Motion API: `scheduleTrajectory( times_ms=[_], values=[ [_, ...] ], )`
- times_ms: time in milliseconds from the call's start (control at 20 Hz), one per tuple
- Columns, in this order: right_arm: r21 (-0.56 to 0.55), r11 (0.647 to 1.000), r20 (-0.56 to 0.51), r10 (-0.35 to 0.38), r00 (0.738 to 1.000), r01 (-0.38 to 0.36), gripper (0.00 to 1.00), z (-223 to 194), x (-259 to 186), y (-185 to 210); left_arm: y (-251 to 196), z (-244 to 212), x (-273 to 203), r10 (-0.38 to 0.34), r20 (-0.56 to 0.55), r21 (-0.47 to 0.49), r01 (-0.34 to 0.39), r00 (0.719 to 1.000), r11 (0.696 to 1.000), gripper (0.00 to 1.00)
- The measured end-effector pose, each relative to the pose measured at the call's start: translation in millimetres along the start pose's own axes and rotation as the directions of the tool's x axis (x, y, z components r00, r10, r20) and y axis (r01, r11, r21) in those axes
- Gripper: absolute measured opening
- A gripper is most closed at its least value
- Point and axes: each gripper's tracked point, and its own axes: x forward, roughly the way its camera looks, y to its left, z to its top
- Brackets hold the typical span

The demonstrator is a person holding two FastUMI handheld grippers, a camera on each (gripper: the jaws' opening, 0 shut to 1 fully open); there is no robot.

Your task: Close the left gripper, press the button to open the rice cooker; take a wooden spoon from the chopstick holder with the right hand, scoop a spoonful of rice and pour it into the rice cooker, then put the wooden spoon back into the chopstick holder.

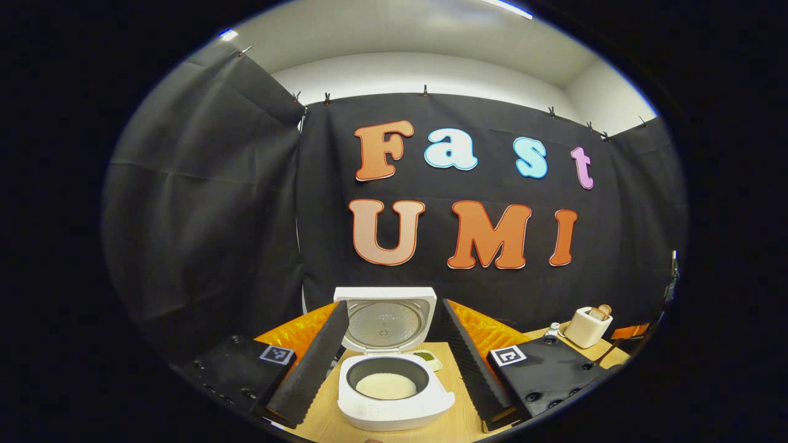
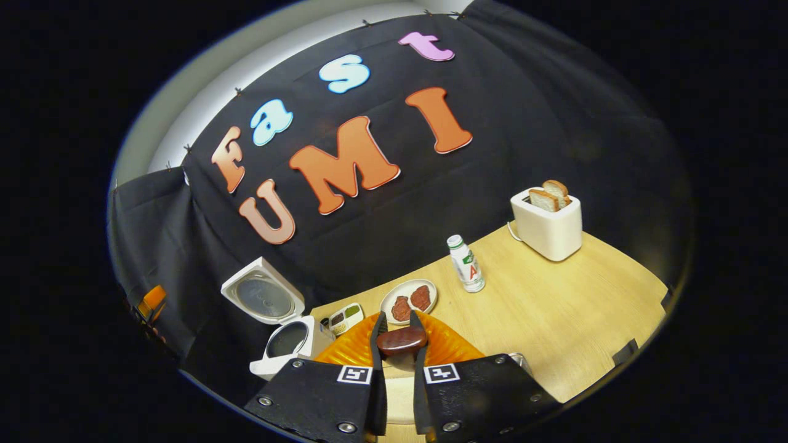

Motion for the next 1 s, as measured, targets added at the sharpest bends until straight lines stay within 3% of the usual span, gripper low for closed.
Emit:
scheduleTrajectory(
  times_ms=[350, 550, 750, 1000],
  values=[
    [-0.096, 0.995, -0.055, -0.017, 0.998, 0.011, 0.17, -53.8, 22.9, 24.3, 29.8, 3.2, 2.2, -0.015, -0.011, 0.016, 0.015, 1.000, 1.000, 0.99],
    [-0.178, 0.983, -0.092, -0.053, 0.994, 0.036, 0.17, -89.7, 30.6, 21.1, 41.3, -3.0, 2.3, -0.014, -0.017, 0.037, 0.014, 1.000, 0.999, 0.99],
    [-0.281, 0.954, -0.108, -0.136, 0.985, 0.101, 0.17, -117.3, 33.4, 6.8, 40.3, -12.7, 9.5, -0.020, -0.039, 0.043, 0.022, 0.999, 0.999, 0.99],
    [-0.294, 0.951, -0.146, -0.144, 0.979, 0.096, 0.16, -147.8, 35.6, 2.1, 40.5, -22.0, 9.7, -0.038, -0.069, 0.034, 0.041, 0.997, 0.999, 0.99]
  ],
)
